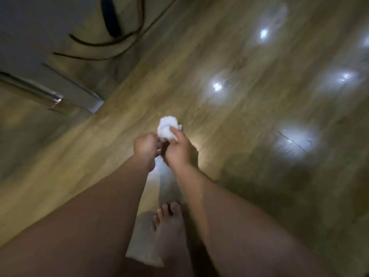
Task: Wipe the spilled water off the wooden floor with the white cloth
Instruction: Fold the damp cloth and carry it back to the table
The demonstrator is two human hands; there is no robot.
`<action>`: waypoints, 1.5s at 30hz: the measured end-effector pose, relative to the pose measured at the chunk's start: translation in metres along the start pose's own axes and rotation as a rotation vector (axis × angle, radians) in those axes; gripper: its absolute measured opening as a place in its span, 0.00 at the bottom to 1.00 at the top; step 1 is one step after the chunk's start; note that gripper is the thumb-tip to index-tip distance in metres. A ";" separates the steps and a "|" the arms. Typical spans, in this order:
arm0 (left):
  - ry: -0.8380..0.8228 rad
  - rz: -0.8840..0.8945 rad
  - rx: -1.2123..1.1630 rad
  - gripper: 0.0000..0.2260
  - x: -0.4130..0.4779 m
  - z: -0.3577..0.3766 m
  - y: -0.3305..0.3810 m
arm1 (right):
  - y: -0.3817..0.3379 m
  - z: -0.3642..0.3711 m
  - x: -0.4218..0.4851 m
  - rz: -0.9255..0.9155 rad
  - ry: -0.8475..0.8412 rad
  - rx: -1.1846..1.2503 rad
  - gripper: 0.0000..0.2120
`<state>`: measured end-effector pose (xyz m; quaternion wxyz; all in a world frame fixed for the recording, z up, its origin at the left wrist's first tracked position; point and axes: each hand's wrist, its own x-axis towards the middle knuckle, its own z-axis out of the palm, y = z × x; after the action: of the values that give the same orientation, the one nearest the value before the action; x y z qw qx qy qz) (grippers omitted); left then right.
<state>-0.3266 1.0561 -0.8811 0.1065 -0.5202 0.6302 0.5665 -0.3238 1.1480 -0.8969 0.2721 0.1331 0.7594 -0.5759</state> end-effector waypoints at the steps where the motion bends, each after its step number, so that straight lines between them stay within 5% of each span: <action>1: -0.041 -0.015 -0.027 0.08 -0.010 -0.005 0.026 | -0.037 -0.005 0.006 0.129 -0.037 0.202 0.19; 4: -0.155 0.046 -0.098 0.12 -0.056 -0.020 0.109 | -0.128 -0.036 0.002 0.291 -0.217 0.778 0.21; 7: -0.274 0.083 -0.167 0.18 -0.118 -0.041 0.183 | -0.208 -0.085 -0.038 0.367 -0.409 1.080 0.25; 9: -0.325 0.137 -0.139 0.12 -0.167 -0.055 0.223 | -0.261 -0.115 -0.071 0.345 -0.514 1.149 0.29; 11: -0.333 0.189 -0.147 0.07 -0.221 -0.064 0.259 | -0.315 -0.137 -0.107 0.276 -0.513 1.067 0.30; 16: -0.348 0.311 -0.237 0.06 -0.353 -0.092 0.341 | -0.443 -0.195 -0.198 0.058 -0.129 0.550 0.12; 19: -0.365 0.311 -0.410 0.07 -0.422 -0.125 0.380 | -0.511 -0.234 -0.255 0.013 -0.036 0.367 0.08; 25: -0.501 0.131 -0.865 0.16 -0.556 -0.205 0.415 | -0.597 -0.256 -0.367 0.066 -0.361 0.693 0.19; 34: -0.266 0.340 -0.902 0.14 -0.652 -0.364 0.413 | -0.700 -0.189 -0.491 -0.154 -0.562 0.108 0.13; 45: -0.011 0.474 -0.844 0.19 -0.657 -0.554 0.387 | -0.748 -0.013 -0.568 -0.404 -0.714 -0.122 0.06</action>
<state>-0.0884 0.8802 0.0140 -0.2425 -0.3571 0.4462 0.7840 -0.2488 0.9987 0.0271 0.4070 -0.2432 0.6608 -0.5818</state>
